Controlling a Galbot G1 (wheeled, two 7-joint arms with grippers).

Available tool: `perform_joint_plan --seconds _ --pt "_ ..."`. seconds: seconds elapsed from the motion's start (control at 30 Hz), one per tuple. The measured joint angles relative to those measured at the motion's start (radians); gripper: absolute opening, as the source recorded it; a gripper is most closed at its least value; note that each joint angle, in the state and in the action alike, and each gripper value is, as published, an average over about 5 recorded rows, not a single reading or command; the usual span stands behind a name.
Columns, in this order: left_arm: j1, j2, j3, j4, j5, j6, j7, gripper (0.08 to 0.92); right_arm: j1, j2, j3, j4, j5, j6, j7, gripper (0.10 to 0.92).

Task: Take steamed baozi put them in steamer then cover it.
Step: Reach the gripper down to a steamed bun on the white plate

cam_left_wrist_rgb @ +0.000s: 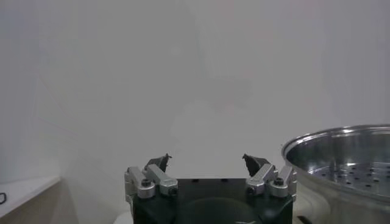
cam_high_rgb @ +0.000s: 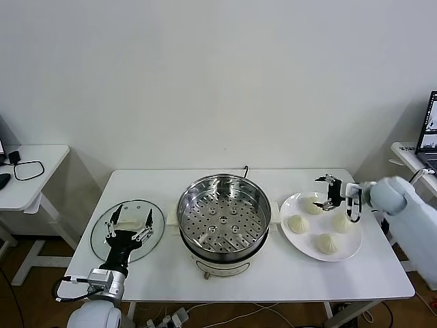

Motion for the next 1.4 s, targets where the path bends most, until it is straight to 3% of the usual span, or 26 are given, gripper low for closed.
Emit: perform_joint_plan --seconds 0.3,0.7,1.4 --pt "-0.003 0.001 -0.016 0.004 0.006 0.004 0.000 0.823 0.155 0.104 -0.137 -0.191 -0.090 0.017 -0.120 0.823" --pt "-0.004 -0.001 -0.033 -0.001 0.007 0.006 0.000 0.823 0.204 0.226 -0.167 -0.379 -0.196 0.040 -0.155 0.823" --pt "0.001 -0.004 -0.042 -0.002 0.008 -0.001 0.001 0.823 0.197 0.330 -0.136 -0.512 -0.311 0.055 -0.091 0.823"
